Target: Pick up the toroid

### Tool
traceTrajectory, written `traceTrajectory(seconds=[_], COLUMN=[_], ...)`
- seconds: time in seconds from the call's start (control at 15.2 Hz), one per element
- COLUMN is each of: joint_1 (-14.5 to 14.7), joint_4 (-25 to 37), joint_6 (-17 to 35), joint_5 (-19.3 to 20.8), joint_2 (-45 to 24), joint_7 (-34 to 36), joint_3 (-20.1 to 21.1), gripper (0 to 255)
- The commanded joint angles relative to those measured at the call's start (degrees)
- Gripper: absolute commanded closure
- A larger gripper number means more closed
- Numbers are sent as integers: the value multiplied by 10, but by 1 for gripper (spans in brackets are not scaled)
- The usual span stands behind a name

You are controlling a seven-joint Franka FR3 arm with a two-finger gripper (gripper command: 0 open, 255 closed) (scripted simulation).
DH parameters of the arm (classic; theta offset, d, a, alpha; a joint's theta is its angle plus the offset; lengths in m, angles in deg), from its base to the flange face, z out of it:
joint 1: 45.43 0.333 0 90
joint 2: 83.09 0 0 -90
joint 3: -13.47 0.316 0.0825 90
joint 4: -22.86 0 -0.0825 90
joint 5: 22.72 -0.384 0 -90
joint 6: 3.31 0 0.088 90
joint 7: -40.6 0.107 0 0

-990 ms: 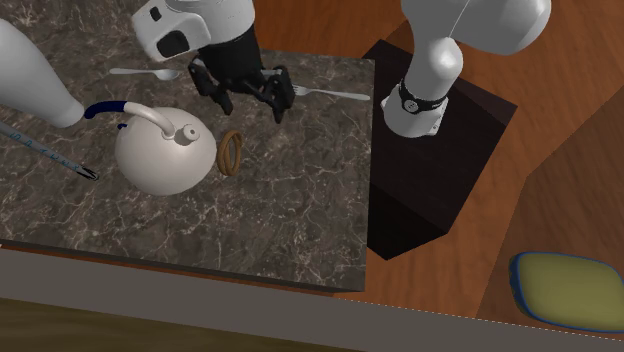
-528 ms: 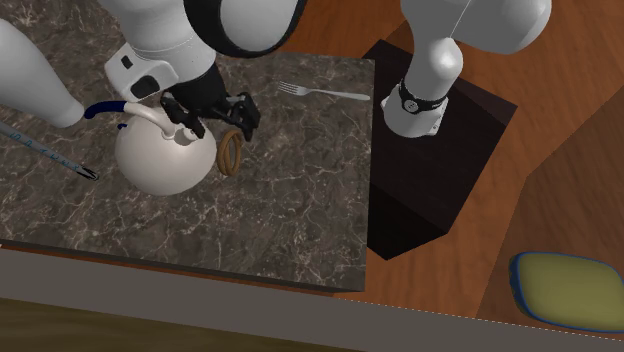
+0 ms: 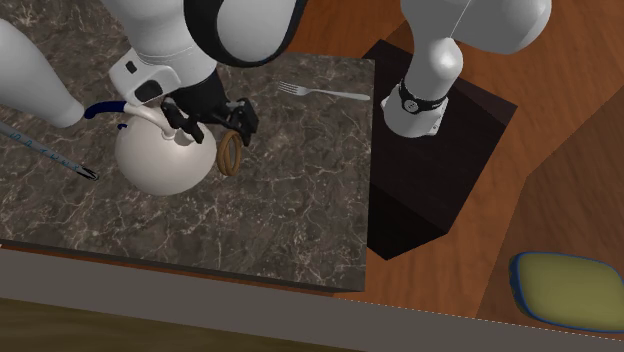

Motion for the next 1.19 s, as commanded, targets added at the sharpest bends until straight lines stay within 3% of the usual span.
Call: traceTrajectory(seconds=[0.0,0.59,1.12], joint_1=[1,3,3], joint_4=[-5,-4,22], joint_6=[19,18,-43], joint_5=[-4,-4,29], joint_2=[-37,-38,5], joint_7=[-4,-2,24], joint_3=[0,-1,1], gripper=[255,255,255])
